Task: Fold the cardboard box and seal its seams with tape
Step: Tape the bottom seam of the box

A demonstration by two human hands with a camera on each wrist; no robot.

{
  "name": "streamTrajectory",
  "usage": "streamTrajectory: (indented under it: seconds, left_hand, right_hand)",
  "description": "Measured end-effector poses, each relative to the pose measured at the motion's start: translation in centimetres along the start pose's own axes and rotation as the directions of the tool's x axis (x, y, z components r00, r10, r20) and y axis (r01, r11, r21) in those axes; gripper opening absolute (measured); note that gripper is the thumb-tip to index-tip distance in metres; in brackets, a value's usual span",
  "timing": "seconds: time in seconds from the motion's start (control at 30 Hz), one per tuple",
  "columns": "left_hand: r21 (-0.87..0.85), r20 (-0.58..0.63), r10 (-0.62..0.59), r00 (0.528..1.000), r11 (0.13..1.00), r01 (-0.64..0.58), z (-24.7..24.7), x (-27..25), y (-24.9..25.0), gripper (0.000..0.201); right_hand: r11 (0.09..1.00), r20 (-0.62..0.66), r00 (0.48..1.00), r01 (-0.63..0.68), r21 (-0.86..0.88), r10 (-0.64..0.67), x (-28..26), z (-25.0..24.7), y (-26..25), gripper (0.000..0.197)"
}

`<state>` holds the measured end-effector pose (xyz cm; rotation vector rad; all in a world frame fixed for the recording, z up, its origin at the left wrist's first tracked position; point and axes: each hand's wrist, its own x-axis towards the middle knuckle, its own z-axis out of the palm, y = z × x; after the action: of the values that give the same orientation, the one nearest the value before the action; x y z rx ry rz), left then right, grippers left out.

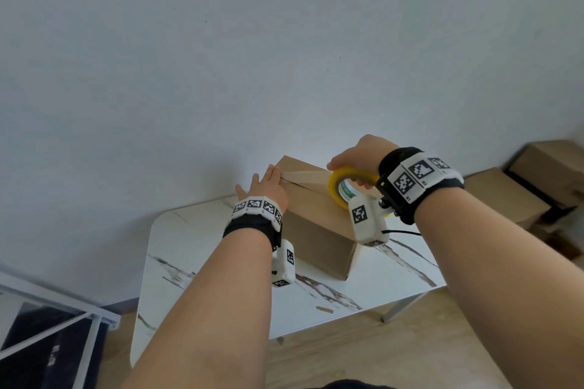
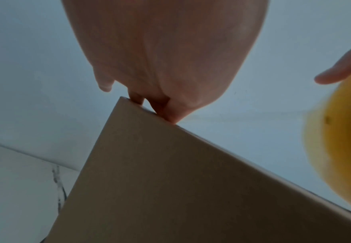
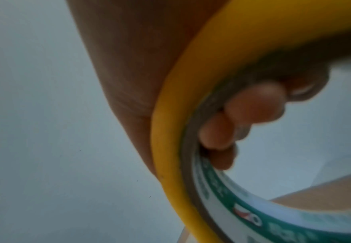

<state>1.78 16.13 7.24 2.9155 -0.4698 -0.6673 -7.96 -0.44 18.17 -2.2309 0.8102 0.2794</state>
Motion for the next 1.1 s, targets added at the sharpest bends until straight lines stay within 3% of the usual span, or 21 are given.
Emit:
streamTrajectory:
  seconds: [0.1,0.23,0.37,0.47,0.5,0.6,0.67,0.77,0.9,1.0,1.1]
  left_hand:
    - [0.028,0.003,-0.015,1.0,0.999,0.015,0.0,0.2,0.3,0.073]
    - [0.033,-0.011,-0.032,0.999,0.999,0.032,0.0,0.6,0.6,0.076]
    - [0.052,-0.024,-0.034,0.999,0.998,0.035,0.1,0.3,0.9,0.076]
    - [0.061,-0.018,-0.015,1.0,0.998,0.016,0.1,0.3,1.1,0.073]
    - [0.058,0.006,-0.044,0.999,0.997,0.044,0.4,0.3,0.7,0.067]
    - [0.032,0.078,-0.16,0.984,0.987,0.158,2.4,-0.8,-2.6,0.046]
    - [0.038,0.09,-0.208,0.974,0.978,0.205,3.9,-1.9,-4.4,0.051]
    - [-0.172,-0.051,-0.253,0.966,0.955,0.241,3.7,-2.1,-2.9,0.056]
    - [-0.49,-0.199,-0.242,0.95,0.864,0.117,2.2,-1.3,0.9,0.055]
    - [-0.534,-0.331,-0.221,0.917,0.845,0.011,1.1,-1.3,2.2,0.056]
    - [-0.455,-0.423,-0.081,0.903,0.88,-0.135,1.1,-1.2,3.8,0.052]
  right_hand:
    - [0.988,-0.005,1.0,-0.014,-0.151,0.014,-0.6,-0.6,0.3,0.047]
    - [0.996,0.028,1.0,-0.011,-0.087,0.013,-1.2,-2.0,1.2,0.054]
    - [1.0,0.04,0.999,-0.013,-0.003,0.013,-1.4,-2.3,1.5,0.042]
    - [0.997,0.028,0.999,0.023,-0.078,-0.021,-1.2,-2.2,1.1,0.028]
    - [0.996,0.043,0.999,0.012,-0.091,-0.008,-1.5,-2.2,1.0,0.024]
    - [0.932,0.043,0.999,-0.002,-0.363,0.019,-1.7,-2.6,2.1,0.018]
    - [0.908,-0.003,0.997,-0.069,-0.412,0.075,-1.8,-3.9,3.4,0.024]
    - [0.909,-0.07,0.994,-0.106,-0.403,0.084,-1.6,-5.3,4.4,0.034]
    - [0.906,-0.079,0.995,-0.093,-0.412,0.066,-1.2,-5.0,4.3,0.036]
    - [0.923,-0.097,0.992,-0.11,-0.368,0.08,-0.7,-4.9,4.6,0.034]
    - [0.939,-0.095,0.993,-0.103,-0.328,0.075,-0.5,-4.9,4.7,0.034]
